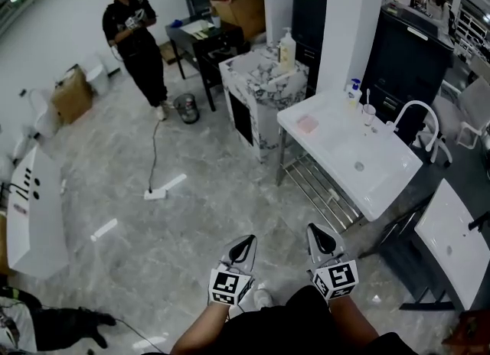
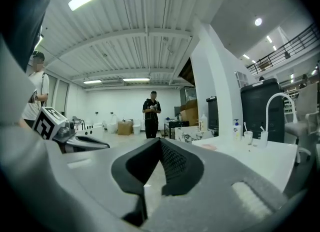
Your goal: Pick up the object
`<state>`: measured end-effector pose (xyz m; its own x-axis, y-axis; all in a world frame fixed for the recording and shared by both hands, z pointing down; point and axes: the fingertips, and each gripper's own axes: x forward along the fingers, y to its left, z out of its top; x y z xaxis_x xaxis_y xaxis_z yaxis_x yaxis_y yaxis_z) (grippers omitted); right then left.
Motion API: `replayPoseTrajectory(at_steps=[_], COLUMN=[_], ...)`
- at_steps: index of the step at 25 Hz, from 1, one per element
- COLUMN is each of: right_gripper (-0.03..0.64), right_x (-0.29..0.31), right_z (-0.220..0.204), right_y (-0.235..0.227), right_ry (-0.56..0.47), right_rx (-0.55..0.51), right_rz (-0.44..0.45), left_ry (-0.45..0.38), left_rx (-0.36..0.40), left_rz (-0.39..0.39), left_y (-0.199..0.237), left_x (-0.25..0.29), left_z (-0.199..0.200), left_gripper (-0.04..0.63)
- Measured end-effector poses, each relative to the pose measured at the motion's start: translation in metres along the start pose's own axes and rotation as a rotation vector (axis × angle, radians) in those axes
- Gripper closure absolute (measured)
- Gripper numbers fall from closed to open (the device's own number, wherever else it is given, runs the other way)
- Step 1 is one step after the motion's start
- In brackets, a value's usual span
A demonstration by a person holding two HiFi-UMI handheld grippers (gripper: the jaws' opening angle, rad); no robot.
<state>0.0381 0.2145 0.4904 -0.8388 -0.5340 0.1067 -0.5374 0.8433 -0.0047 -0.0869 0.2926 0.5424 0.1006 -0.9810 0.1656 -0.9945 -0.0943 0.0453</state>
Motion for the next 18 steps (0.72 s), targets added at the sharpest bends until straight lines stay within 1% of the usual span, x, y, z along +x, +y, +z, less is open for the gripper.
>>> replayPoseTrajectory(at_steps=[3,6,10,18], right_gripper=[0.615,0.615,0.615,0.615], right_x=[0.01,0.016,0.032,0.075], right_z=[0.001,-0.002,-0.007,0.005], right_y=[0.0,-0.004,-0.016,-0.051], right_ry=[0.015,0.009,0.012,0.007], right_rx=[-0.034,-0.027,-0.011,-0.019], right_rz=[-0.005,-0.01,-0.009,0.01], left_ry=[-0.01,-0.006,0.019,0.016], left_rx=[-0.012,-0.014,-0.02,-0.011], left_rz=[-0.003,-0.008,-0.012,0.018], left_y=[0.01,0.014,0.021,0.044], left_x=[0.003,0.009,0.027,0.08], left_z=[0.003,0.0,-0.005,0.016], left_gripper=[0.577,0.577,0.577,0.577])
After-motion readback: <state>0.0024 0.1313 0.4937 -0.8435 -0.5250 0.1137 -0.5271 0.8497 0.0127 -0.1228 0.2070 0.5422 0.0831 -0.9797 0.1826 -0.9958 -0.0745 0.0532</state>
